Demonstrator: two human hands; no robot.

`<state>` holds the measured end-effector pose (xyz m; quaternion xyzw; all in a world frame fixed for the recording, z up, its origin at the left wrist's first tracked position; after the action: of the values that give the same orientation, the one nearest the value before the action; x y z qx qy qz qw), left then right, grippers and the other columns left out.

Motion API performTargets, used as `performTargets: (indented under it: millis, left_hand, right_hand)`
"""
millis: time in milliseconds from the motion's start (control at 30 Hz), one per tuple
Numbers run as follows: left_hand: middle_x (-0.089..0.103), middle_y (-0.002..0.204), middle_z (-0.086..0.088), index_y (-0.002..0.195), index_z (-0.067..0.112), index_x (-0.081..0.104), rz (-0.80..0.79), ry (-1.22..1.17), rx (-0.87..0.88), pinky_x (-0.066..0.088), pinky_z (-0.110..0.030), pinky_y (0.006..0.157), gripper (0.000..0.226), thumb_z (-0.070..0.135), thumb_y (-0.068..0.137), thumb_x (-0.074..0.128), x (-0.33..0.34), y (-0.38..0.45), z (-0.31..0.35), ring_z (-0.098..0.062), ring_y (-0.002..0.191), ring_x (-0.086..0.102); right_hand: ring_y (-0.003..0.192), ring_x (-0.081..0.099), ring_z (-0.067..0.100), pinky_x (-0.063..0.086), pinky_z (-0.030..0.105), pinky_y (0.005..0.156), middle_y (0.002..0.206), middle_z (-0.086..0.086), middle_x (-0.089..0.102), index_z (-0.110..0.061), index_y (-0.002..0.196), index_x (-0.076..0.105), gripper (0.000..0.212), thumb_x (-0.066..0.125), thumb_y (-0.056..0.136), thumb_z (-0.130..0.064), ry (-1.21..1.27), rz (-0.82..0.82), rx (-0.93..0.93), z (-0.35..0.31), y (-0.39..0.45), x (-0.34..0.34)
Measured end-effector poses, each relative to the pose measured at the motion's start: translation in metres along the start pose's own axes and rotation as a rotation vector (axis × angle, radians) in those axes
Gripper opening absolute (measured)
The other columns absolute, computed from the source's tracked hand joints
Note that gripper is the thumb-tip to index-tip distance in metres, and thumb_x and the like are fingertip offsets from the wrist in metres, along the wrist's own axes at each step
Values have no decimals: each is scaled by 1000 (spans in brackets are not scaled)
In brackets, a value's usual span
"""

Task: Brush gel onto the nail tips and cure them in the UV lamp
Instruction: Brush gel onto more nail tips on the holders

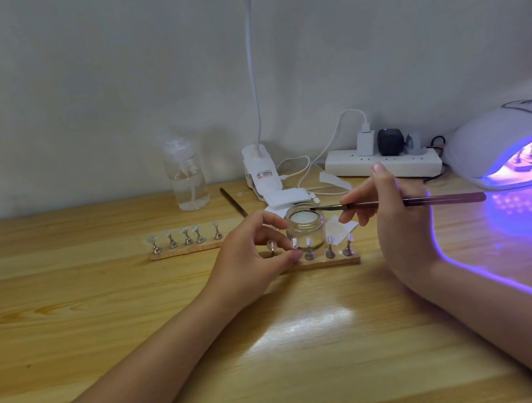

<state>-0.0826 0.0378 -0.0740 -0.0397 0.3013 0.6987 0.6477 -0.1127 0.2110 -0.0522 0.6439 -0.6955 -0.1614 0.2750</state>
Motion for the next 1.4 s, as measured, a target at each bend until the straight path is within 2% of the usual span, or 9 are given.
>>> performTargets:
  millis: [200,367,467,700,833,967,1067,1267,1400]
  left_hand:
    - [63,64,21,85,30,53,-6,-7,-15,40,-11,71,34,14,69,78,0,1,-2,4,73,56]
    - [64,74,17,89,35,51,-82,31,-34,42,-8,70,42,24,63,82,-1,-1,-2,3,79,57]
    - [64,76,17,87,34,50,-111,84,-19,38,-3,66,41,21,65,81,-2,0,-1,9,76,54]
    - [64,82,7,89,29,56,-241,66,-102,42,-7,66,35,13,68,79,-12,0,-3,9,69,56]
    - [59,80,11,94,25,61,-319,69,-123,41,-6,64,31,12,71,77,-15,-2,-1,9,64,52]
    - [59,80,14,86,31,64,-245,101,-108,40,-5,61,21,28,69,77,-11,-1,2,9,61,50]
    - [56,62,23,74,32,64,-177,108,-90,36,-5,54,14,28,69,77,-8,-1,2,6,55,45]
    - [57,71,2,67,25,63,-167,121,-64,38,-14,61,15,18,73,75,-1,0,2,-5,64,47]
    - [56,69,5,69,21,63,-163,128,-50,37,-12,59,13,15,73,74,-1,-1,3,-3,62,46]
  right_hand:
    - [46,54,14,41,15,48,48,3,62,-21,51,65,49,37,90,-30,4,4,13,1,0,-1]
    - [45,53,10,41,14,49,48,3,62,-14,55,65,47,37,90,-29,-12,-2,21,1,-1,-3]
    - [43,51,6,40,13,49,47,2,62,-12,56,64,47,37,90,-28,-7,-1,29,0,-1,-4]
    - [42,50,2,40,12,48,46,0,62,-10,57,63,47,38,93,-23,0,-6,32,-2,-2,-4]
    - [43,50,4,39,13,47,47,1,62,-9,58,64,49,37,99,-14,-15,3,61,0,-1,-4]
    - [44,51,4,40,13,47,48,2,62,-8,59,64,49,37,99,-13,-27,-2,67,0,0,-4]
    - [44,50,3,40,13,48,49,1,63,-9,60,65,47,38,99,-14,-37,-10,65,-2,0,-3]
    - [46,48,-3,40,11,51,55,-6,65,-20,64,66,23,62,86,-26,-152,-43,109,-7,7,-1]
    - [43,47,-1,39,10,46,55,-2,66,-17,69,62,21,65,84,-31,-206,-102,125,-10,18,0]
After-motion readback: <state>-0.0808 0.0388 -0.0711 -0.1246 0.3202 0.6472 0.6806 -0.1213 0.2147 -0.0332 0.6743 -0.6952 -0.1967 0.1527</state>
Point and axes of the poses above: each hand's wrist, its own y-axis towards the middle knuckle, its own x-axis out of the palm, z = x × y, the point moved 5 cm from there along y, towards the middle knuckle
